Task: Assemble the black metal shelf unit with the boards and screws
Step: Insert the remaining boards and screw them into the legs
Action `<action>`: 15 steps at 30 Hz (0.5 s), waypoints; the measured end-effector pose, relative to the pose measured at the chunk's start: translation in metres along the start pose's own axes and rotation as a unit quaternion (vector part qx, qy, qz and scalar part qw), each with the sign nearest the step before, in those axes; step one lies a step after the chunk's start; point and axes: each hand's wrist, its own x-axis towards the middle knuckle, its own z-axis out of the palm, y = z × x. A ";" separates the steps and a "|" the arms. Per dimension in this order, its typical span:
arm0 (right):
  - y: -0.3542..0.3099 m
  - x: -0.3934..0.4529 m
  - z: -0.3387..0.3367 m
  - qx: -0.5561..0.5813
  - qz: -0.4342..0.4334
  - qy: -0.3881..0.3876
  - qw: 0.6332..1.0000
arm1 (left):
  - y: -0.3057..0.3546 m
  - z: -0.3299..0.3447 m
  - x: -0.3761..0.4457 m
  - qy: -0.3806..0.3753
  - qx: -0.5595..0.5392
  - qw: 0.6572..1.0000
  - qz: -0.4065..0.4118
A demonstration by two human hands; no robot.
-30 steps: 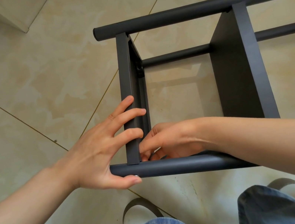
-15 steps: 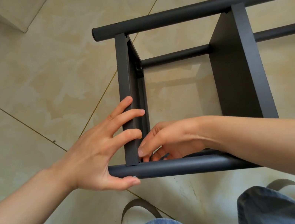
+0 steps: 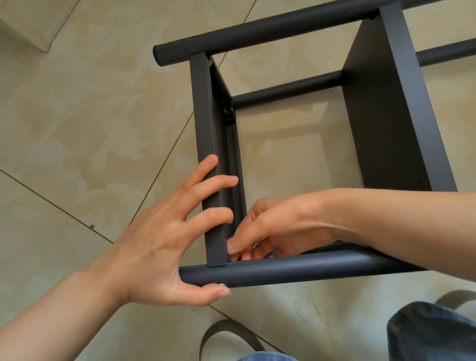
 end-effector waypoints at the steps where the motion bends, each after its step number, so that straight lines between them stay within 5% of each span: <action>1: 0.000 0.002 0.001 -0.001 0.000 0.005 1.000 | 0.000 0.000 0.000 -0.001 0.001 1.000 0.001; 15: 0.001 0.008 0.004 0.003 0.009 0.006 1.000 | -0.002 0.002 0.000 0.000 0.004 1.000 -0.001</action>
